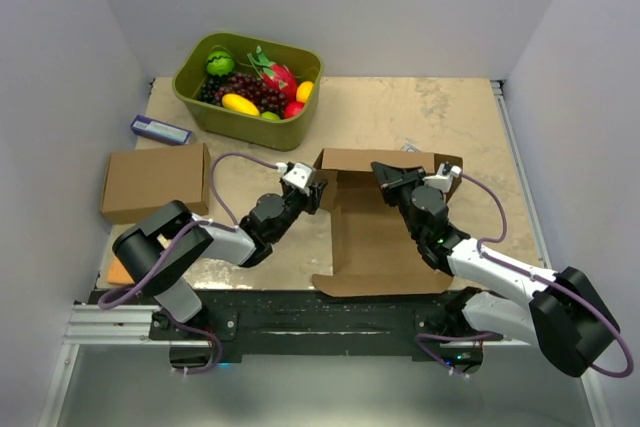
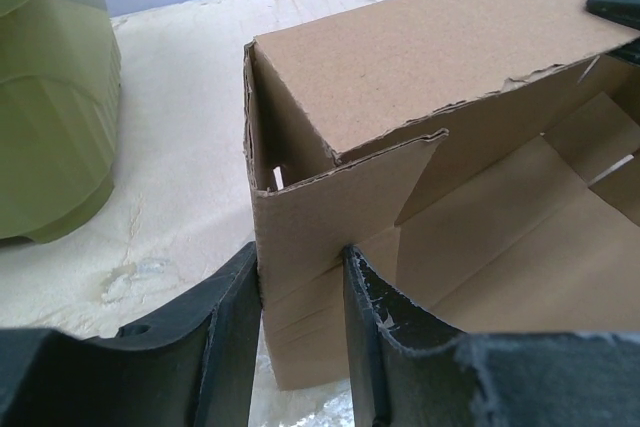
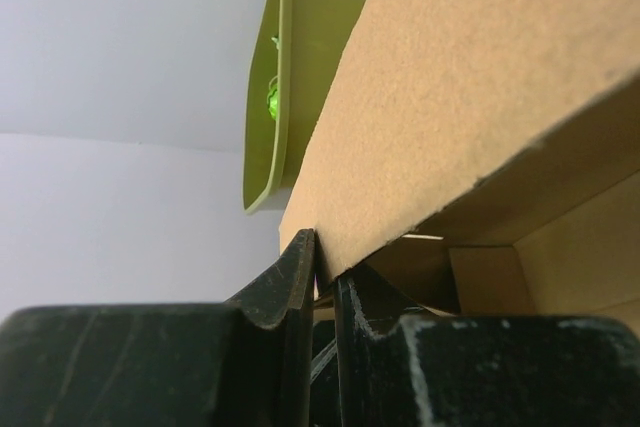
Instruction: Fold the paper box
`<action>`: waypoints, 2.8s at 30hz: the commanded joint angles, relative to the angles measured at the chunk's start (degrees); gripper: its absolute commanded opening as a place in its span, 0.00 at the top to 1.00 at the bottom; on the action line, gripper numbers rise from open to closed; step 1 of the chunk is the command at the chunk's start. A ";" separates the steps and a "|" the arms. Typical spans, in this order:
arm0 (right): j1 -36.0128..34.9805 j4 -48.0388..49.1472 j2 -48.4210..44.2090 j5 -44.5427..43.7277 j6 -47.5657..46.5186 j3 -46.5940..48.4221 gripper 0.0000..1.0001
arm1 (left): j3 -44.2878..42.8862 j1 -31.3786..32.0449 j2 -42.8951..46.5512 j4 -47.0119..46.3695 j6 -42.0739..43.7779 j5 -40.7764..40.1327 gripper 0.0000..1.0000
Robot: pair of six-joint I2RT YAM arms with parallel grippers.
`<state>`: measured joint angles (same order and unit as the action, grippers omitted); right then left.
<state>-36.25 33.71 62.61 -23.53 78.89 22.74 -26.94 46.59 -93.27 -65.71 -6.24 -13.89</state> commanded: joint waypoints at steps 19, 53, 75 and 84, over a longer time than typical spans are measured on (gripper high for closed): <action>-1.10 -2.07 1.73 4.19 -0.93 -0.77 0.86 | -5.84 4.21 -7.80 -11.72 2.81 -4.57 0.70; 14.80 1.79 -1.00 9.90 -7.35 2.66 0.32 | -4.26 4.12 -6.92 -11.46 5.98 -1.05 0.72; 20.96 7.59 13.95 19.22 -10.08 8.02 1.00 | -8.30 4.12 -9.20 -10.23 5.71 1.14 0.73; 18.41 3.56 8.15 14.04 -6.82 2.66 1.00 | -10.85 4.12 -10.79 -10.66 3.69 2.55 0.73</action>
<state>-15.27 42.02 73.36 -8.73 73.60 27.90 -34.63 50.76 -103.59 -71.83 -2.33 -12.60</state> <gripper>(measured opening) 0.023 0.307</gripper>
